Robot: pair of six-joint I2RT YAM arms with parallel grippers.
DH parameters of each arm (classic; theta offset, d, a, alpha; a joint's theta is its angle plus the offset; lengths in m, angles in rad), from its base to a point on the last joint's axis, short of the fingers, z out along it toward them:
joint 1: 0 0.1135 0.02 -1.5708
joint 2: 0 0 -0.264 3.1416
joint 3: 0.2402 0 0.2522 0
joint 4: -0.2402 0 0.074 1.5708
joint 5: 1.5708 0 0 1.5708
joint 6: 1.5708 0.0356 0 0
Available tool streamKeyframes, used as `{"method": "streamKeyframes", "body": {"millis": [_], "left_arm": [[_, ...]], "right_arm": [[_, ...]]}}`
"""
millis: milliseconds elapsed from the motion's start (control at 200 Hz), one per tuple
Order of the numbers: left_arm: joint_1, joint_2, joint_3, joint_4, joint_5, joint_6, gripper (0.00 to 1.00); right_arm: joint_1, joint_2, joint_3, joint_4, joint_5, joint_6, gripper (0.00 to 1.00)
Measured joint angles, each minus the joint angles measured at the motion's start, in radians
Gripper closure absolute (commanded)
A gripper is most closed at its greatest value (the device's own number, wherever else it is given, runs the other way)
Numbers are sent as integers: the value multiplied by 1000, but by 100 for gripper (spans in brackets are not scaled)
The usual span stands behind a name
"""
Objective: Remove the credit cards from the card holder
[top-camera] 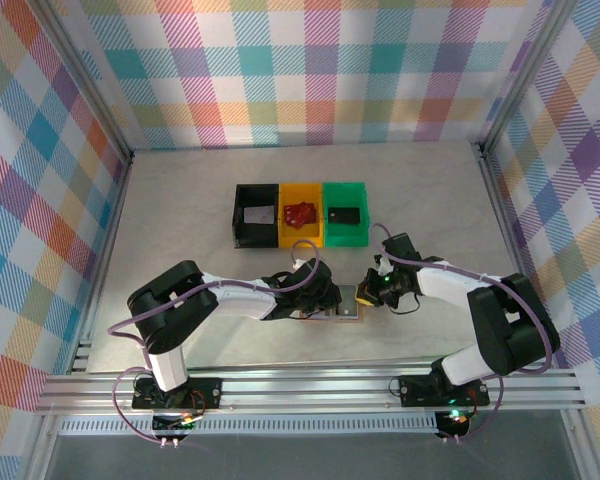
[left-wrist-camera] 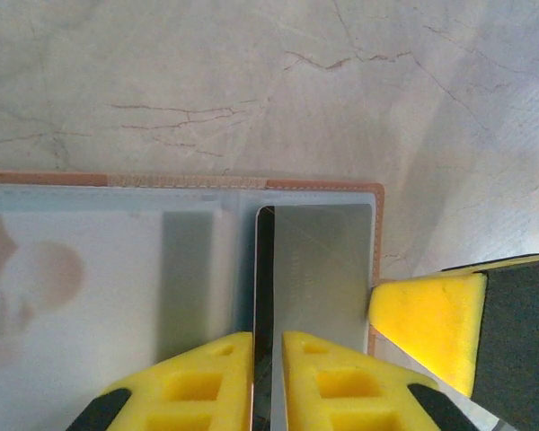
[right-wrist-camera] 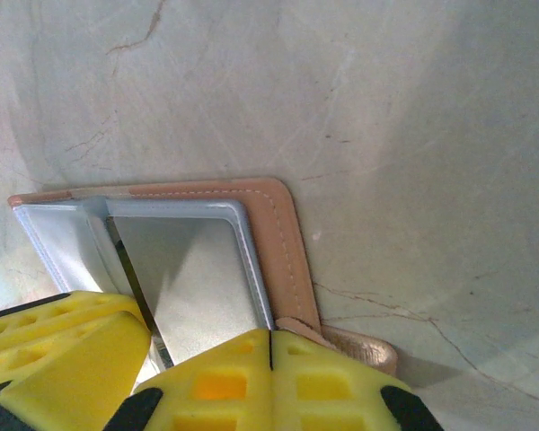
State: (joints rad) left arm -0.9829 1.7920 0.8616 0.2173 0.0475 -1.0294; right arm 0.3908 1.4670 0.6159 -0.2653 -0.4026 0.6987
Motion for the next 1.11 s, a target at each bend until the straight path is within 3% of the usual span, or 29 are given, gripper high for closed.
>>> {"method": "streamKeyframes", "body": {"millis": [820, 1105], "left_arm": [[13, 0, -67, 142, 42, -29, 83], [17, 0, -93, 186, 44, -37, 90]], "right_arm": [[0, -6, -6, 6, 0, 0, 100], [0, -8, -8, 8, 0, 0, 100]]}}
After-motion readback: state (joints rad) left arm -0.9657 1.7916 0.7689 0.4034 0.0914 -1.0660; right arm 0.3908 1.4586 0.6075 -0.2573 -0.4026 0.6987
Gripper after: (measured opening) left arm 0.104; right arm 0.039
